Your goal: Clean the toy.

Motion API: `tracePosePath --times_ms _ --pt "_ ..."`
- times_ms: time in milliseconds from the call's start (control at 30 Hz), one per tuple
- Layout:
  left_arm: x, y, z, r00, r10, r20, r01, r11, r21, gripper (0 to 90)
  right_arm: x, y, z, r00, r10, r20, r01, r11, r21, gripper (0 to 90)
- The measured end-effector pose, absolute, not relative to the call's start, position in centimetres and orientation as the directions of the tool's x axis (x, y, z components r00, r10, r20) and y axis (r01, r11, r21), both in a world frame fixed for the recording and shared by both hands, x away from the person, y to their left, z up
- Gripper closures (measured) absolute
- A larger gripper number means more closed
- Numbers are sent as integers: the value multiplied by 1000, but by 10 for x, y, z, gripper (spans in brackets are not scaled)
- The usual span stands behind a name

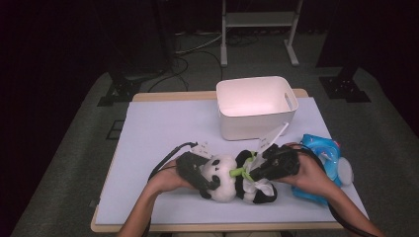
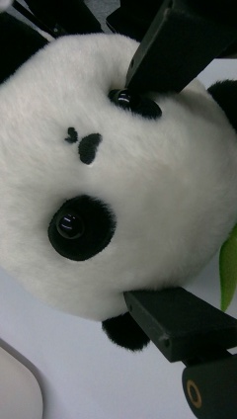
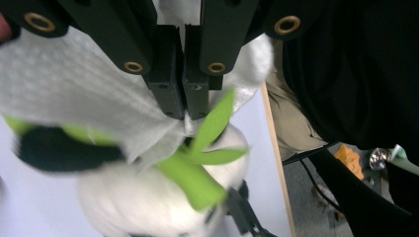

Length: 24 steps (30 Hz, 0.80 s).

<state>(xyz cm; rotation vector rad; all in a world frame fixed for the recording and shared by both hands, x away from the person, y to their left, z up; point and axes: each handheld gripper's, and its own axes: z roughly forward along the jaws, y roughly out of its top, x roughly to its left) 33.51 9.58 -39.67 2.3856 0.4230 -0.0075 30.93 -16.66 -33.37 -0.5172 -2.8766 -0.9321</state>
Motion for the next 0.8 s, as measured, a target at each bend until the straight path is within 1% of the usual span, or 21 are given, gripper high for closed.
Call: tracePosePath --times_ms 67,167,267,500,633,800 --pt "335 96 -397 947 299 -121 303 -698 649 76 309 -159 -335 -946 279 166 324 770 550 867" --pt "336 97 -397 945 302 -127 308 -690 654 76 310 -162 -335 -944 285 166 329 768 549 868" --pt "335 97 -398 945 300 -128 308 -688 657 76 308 -175 -337 -935 315 164 352 764 540 869" --pt "334 95 -396 948 295 -116 297 -697 653 76 309 -207 -348 -898 389 206 435 716 546 870" --pt "334 95 -396 948 295 -120 299 -697 651 76 312 -221 -354 -884 414 218 461 694 553 869" --pt "334 95 -396 950 291 -114 293 -702 650 75 315 -232 -362 -867 447 220 491 689 533 869"
